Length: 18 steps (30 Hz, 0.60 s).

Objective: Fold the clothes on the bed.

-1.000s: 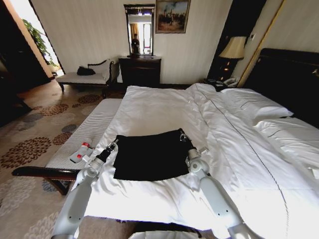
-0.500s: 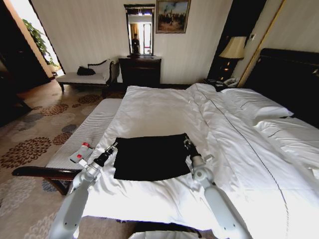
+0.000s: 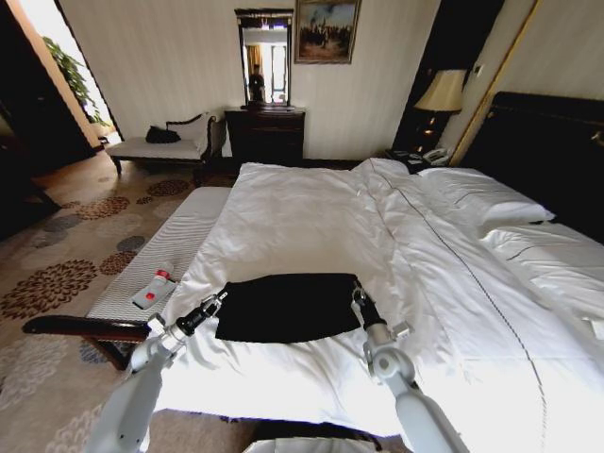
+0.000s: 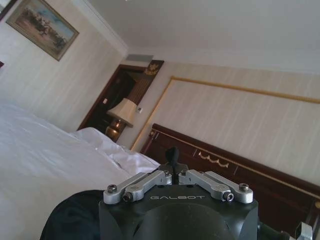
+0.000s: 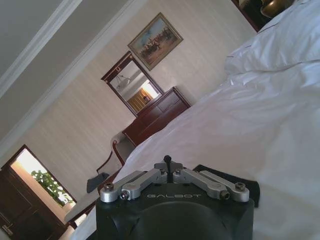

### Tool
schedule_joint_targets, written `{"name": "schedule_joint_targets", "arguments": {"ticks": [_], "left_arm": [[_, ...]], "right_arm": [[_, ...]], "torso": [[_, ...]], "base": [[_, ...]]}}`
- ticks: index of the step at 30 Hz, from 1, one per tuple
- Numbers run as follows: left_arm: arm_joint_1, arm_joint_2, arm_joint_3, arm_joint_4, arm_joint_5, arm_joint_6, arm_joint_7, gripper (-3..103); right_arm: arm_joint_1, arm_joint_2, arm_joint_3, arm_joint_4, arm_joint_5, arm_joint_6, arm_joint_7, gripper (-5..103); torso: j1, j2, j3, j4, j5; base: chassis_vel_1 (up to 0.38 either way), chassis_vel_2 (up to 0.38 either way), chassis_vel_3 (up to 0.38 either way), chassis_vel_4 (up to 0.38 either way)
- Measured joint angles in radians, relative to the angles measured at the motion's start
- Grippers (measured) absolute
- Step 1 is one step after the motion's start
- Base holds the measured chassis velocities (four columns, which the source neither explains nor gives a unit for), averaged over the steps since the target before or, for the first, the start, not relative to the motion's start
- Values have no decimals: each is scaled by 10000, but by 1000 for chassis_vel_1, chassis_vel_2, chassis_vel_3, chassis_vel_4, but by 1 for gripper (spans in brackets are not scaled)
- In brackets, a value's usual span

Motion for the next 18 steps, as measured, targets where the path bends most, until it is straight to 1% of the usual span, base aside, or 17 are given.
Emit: {"name": "schedule_joint_targets", "arguments": {"ticks": [1, 2, 6, 7, 12, 13, 15, 18], "left_arm": [[78, 40, -85, 1, 67, -31, 185, 1], [78, 40, -85, 1, 67, -31, 185, 1], [261, 170, -354, 240, 176, -68, 989, 1], [261, 170, -354, 240, 176, -68, 989, 1], [369, 173, -565, 632, 402, -54, 1708, 1], [369, 173, -565, 632, 402, -54, 1708, 1], [345, 192, -631, 959, 522, -53, 1893, 1], [316, 244, -653, 1127, 536, -55, 1947, 1]], "right_arm": [[-140, 32, 11, 60, -21, 27, 26, 0], [-140, 32, 11, 60, -21, 27, 26, 0], [-415, 145, 67, 87, -106, 297, 34, 0], [-415, 145, 67, 87, -106, 297, 34, 0], [-541, 240, 246, -131, 60, 572, -108, 0], [-541, 240, 246, -131, 60, 572, -108, 0], [-632, 265, 303, -198, 154, 626, -151, 0], [-751, 317, 325, -219, 150, 766, -280, 0]], "torso": [[0, 0, 0, 0, 0], [0, 0, 0, 0, 0], [0, 0, 0, 1, 0], [0, 0, 0, 1, 0], [2, 0, 0, 0, 1], [2, 0, 0, 0, 1], [1, 0, 1, 0, -1], [1, 1, 1, 2, 2]], "base": [[0, 0, 0, 0], [0, 0, 0, 0], [0, 0, 0, 0], [0, 0, 0, 0], [0, 0, 0, 0], [0, 0, 0, 0], [0, 0, 0, 0], [0, 0, 0, 0]]}}
